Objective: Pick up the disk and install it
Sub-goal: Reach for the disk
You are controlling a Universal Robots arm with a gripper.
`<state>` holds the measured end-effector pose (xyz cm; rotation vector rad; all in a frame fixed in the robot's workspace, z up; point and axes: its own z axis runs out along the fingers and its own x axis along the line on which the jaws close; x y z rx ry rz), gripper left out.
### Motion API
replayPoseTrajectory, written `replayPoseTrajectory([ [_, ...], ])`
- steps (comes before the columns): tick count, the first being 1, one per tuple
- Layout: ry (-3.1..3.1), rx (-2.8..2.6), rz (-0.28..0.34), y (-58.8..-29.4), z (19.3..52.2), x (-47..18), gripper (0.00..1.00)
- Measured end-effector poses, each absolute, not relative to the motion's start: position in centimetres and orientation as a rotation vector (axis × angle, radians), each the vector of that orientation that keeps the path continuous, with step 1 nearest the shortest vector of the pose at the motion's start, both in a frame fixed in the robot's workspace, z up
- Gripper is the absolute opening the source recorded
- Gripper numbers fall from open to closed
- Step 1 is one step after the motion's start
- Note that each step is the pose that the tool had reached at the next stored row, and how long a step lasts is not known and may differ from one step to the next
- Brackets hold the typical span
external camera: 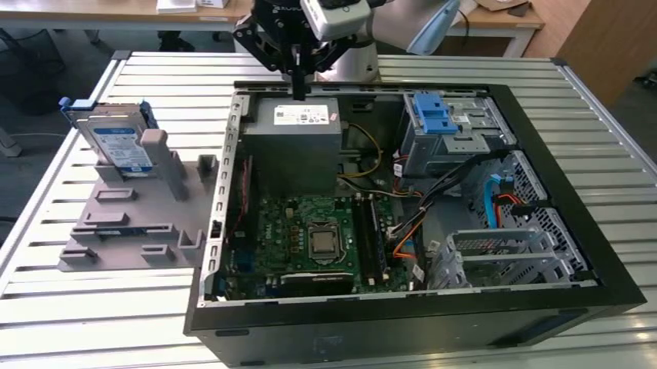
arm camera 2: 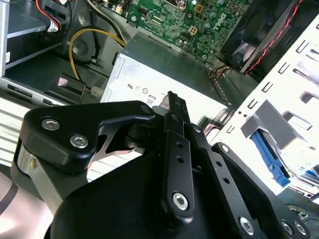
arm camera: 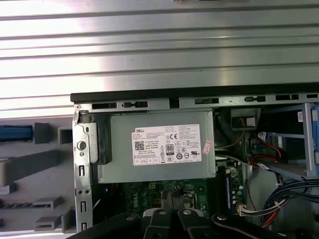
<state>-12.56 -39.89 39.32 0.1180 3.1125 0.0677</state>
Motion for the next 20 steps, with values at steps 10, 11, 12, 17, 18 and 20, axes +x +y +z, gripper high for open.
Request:
replayPoseTrajectory([
  [10, 3.112, 0.118, 0.068, -39.89, 39.31, -12.91, 0.11],
  [11, 3.112, 0.118, 0.068, -39.89, 39.3, -12.94, 0.11],
  [12, 3.112, 0.118, 0.068, -39.89, 39.3, -12.96, 0.11],
  [17, 3.112, 0.118, 0.068, -39.89, 39.29, -13.09, 0.11],
  [18, 3.112, 0.118, 0.068, -39.89, 39.3, -13.12, 0.11],
  [20, 3.113, 0.118, 0.068, -39.89, 39.29, -13.17, 0.11],
])
